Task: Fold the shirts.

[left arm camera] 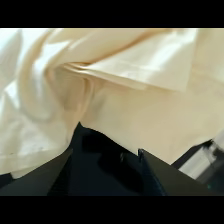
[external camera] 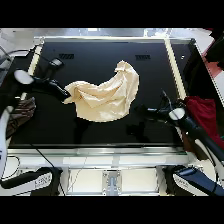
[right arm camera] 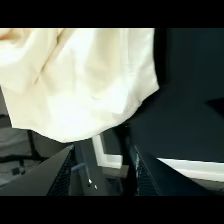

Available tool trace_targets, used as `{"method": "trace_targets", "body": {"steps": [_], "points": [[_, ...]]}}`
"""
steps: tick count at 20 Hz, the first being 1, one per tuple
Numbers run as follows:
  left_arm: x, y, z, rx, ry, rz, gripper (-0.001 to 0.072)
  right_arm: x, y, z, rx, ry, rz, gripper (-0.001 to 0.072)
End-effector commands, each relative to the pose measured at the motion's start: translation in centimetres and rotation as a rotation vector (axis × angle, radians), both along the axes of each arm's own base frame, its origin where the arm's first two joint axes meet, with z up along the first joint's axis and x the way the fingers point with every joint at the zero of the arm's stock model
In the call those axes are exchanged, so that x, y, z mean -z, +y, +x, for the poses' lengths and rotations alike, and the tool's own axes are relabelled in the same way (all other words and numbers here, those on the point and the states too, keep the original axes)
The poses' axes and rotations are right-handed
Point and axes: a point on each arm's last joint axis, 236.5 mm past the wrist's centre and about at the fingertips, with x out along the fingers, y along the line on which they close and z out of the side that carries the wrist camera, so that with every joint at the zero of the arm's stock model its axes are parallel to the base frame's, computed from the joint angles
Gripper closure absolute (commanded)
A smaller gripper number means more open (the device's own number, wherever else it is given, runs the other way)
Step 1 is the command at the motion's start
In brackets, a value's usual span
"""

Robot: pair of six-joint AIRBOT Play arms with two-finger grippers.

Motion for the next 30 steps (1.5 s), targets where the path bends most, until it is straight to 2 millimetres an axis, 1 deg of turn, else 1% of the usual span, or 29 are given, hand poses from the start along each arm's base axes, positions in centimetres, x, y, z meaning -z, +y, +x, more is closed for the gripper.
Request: {"method": "trace_targets", "body": {"steps": [1, 2, 4, 6, 9, 12, 14, 15, 22, 23, 24, 25, 26, 27, 28, 30], "points": [[4.0, -2.0, -0.4, 0.118, 0.049, 0.125, 0.0213, 2.6, 3.7, -2.3, 0.069, 0.071, 0.060, 0.0283], [4.6, -2.2, -0.5, 0.122, 0.064, 0.126, 0.0214, 3.5, 4.4, -2.7, 0.066, 0.083, 0.047, 0.0283], [5.3, -2.1, -0.5, 0.093, 0.088, 0.119, 0.0214, 5.3, 5.1, -2.4, 0.127, 0.121, 0.051, 0.0283], [5.3, -2.0, -0.4, 0.082, 0.090, 0.119, 0.0214, 6.7, 6.4, -2.4, 0.119, 0.164, 0.044, 0.0283], [5.3, -1.9, -0.4, 0.080, 0.090, 0.121, 0.0214, 6.7, 9.0, -0.2, 0.073, 0.145, 0.040, 0.0284], [5.3, -1.9, -0.4, 0.066, 0.095, 0.116, 0.0214, 7.5, 11.1, 1.6, 0.053, 0.169, 0.053, 0.0284], [5.3, -1.9, -0.5, 0.054, 0.104, 0.112, 0.0214, 7.9, 11.4, 2.1, 0.084, 0.195, 0.068, 0.0298], [5.3, -1.9, -0.6, 0.055, 0.106, 0.112, 0.0214, 7.9, 11.3, 2.2, 0.096, 0.201, 0.073, 0.0334], [5.3, -1.9, -0.6, 0.055, 0.106, 0.111, 0.0214, 7.8, 11.3, 2.5, 0.157, 0.241, 0.116, 0.0335], [5.3, -1.9, -0.6, 0.055, 0.106, 0.111, 0.0214, 7.8, 11.1, 2.8, 0.184, 0.241, 0.120, 0.0385], [5.3, -1.9, -0.6, 0.055, 0.106, 0.111, 0.0214, 7.9, 10.9, 3.0, 0.195, 0.239, 0.120, 0.0471], [5.3, -2.0, -0.6, 0.054, 0.106, 0.107, 0.0214, 8.1, 10.9, 3.0, 0.209, 0.252, 0.126, 0.0514], [5.2, -2.3, -0.6, 0.052, 0.108, 0.094, 0.0214, 8.4, 10.8, 2.9, 0.220, 0.268, 0.130, 0.0515], [5.1, -2.9, -0.6, 0.046, 0.111, 0.063, 0.0214, 8.6, 10.8, 3.0, 0.230, 0.275, 0.130, 0.0624], [4.8, -3.7, -0.6, 0.032, 0.115, 0.019, 0.0214, 8.6, 10.6, 3.1, 0.237, 0.269, 0.128, 0.0694], [4.0, -6.0, 0.3, -0.099, 0.134, -0.141, 0.0214, 8.2, 10.7, 3.7, 0.239, 0.249, 0.129, 0.0694]]}}
